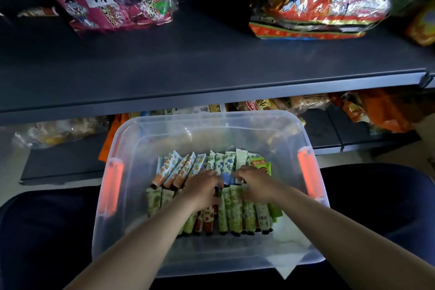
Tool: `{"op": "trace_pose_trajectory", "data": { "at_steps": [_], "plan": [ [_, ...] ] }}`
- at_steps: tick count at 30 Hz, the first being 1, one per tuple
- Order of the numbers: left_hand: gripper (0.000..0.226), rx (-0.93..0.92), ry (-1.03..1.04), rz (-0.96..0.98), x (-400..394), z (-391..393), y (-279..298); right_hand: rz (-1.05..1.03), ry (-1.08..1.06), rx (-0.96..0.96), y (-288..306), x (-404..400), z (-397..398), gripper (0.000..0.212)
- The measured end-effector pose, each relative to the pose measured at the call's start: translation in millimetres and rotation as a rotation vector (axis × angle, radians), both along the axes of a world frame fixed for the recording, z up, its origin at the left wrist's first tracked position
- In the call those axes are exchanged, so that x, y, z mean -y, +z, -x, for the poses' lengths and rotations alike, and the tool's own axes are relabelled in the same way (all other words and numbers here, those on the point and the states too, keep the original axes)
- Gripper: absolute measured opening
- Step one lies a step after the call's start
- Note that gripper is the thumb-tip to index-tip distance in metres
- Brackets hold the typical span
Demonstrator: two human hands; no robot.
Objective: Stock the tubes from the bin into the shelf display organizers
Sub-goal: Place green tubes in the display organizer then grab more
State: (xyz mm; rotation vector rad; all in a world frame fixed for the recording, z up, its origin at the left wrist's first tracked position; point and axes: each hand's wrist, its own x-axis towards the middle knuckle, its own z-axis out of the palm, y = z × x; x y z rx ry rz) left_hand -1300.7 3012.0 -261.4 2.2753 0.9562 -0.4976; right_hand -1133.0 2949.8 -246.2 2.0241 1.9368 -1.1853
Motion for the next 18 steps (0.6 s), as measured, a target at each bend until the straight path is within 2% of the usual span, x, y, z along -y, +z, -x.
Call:
{"op": "trace_pose_trajectory", "data": {
  "at_steps": [7,18],
  "plan": [
    [0.031,0.108,0.028,0.020,-3.6,2.0,-9.3,0.016,0.015,0.001,-6.6,-4.0,1.9,0.032],
    [0.029,0.155,0.065,0.079,-5.3,8.2,-13.4,0.039,-0.084,-0.098,-4.3,-5.2,0.6,0.021]
  ]
}}
